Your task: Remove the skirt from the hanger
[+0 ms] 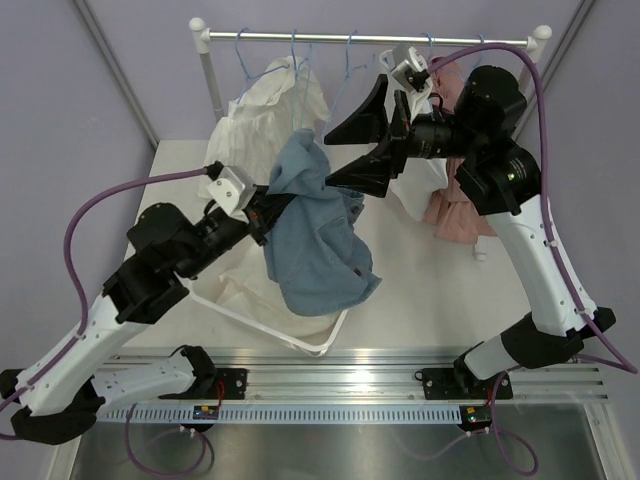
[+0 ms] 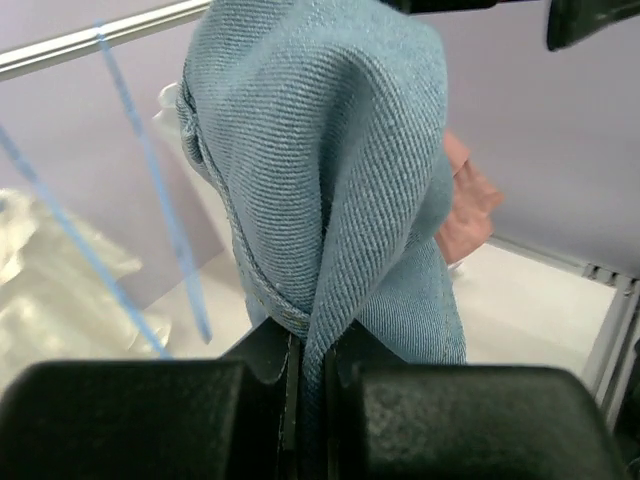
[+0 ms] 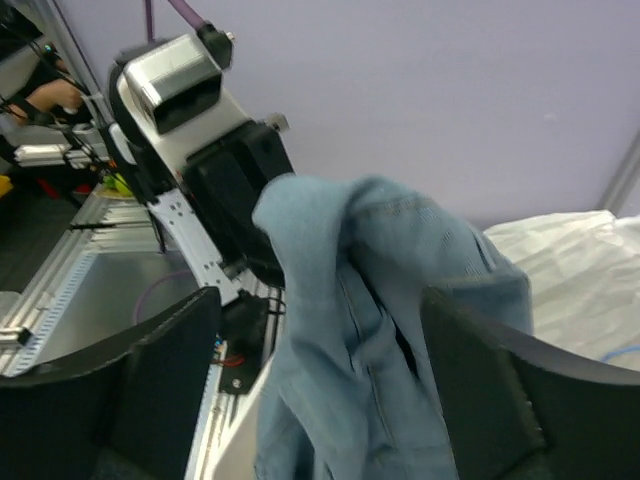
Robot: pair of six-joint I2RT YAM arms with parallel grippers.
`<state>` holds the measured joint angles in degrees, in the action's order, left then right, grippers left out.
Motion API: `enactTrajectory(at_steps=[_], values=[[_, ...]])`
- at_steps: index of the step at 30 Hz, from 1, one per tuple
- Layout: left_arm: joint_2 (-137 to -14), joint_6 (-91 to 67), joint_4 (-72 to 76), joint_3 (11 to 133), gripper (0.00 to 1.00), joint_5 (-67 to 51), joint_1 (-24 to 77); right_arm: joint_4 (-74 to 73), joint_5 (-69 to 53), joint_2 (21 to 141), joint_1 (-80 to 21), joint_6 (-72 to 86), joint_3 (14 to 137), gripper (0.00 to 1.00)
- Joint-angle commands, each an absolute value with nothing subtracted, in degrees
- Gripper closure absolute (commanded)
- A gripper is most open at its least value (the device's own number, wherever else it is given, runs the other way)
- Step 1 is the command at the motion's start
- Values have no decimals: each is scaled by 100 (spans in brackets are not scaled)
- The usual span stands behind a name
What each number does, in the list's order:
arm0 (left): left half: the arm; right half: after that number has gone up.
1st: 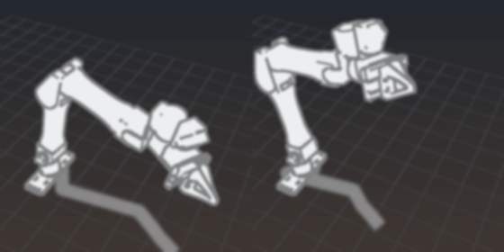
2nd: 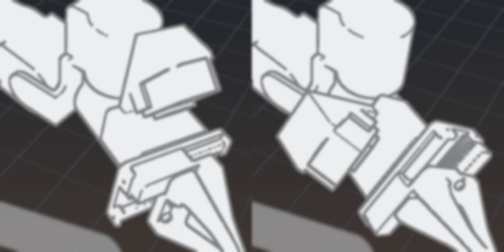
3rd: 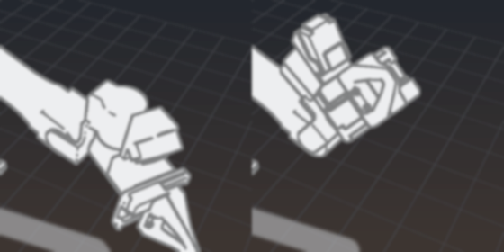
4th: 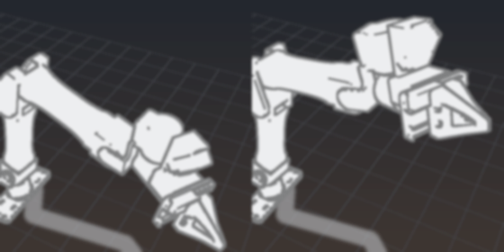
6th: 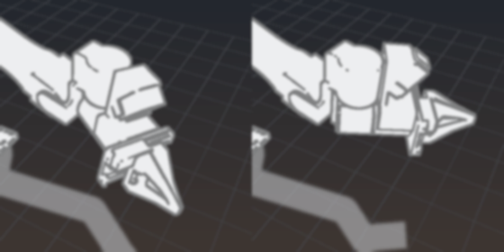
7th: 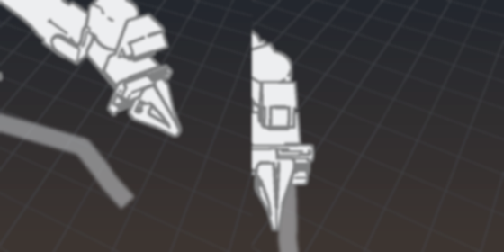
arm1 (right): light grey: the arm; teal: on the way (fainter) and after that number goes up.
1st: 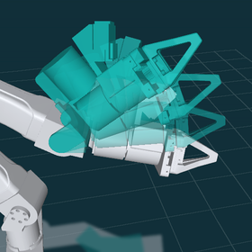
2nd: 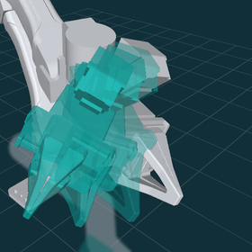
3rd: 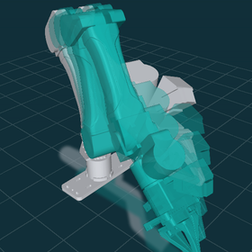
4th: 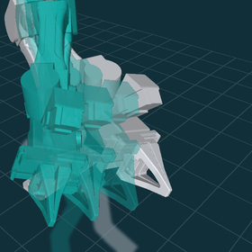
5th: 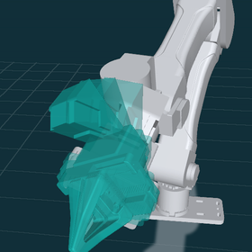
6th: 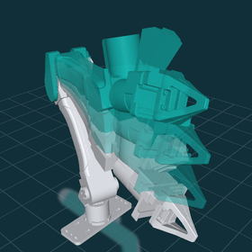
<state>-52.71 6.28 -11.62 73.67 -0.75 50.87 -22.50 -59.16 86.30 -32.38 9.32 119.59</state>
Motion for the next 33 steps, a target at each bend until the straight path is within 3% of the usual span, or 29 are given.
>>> enactTrajectory(at_steps=[1, 8, 15, 25, 33], values=[[-4817, 1028, -1615, 7708, 100, 877, 5054, -3040, -5582, 8385, -3156, -254, 12059, 9], [-4641, 844, -2724, 7419, 100, 2133, 5027, -3155, -5537, 8095, -2076, -413, 11594, 4], [-4343, 896, -3447, 7541, 100, 3533, 4799, -3453, -5318, 7752, -1679, -843, 11013, 2], [-4342, 106, -3419, 6751, 100, 3200, 4299, -3498, -5177, 7524, -1538, -958, 10459, 0], [-4578, -1246, -1988, 5477, 100, 442, 3586, -3577, -5133, 7313, -1389, -1098, 9870, 1]])
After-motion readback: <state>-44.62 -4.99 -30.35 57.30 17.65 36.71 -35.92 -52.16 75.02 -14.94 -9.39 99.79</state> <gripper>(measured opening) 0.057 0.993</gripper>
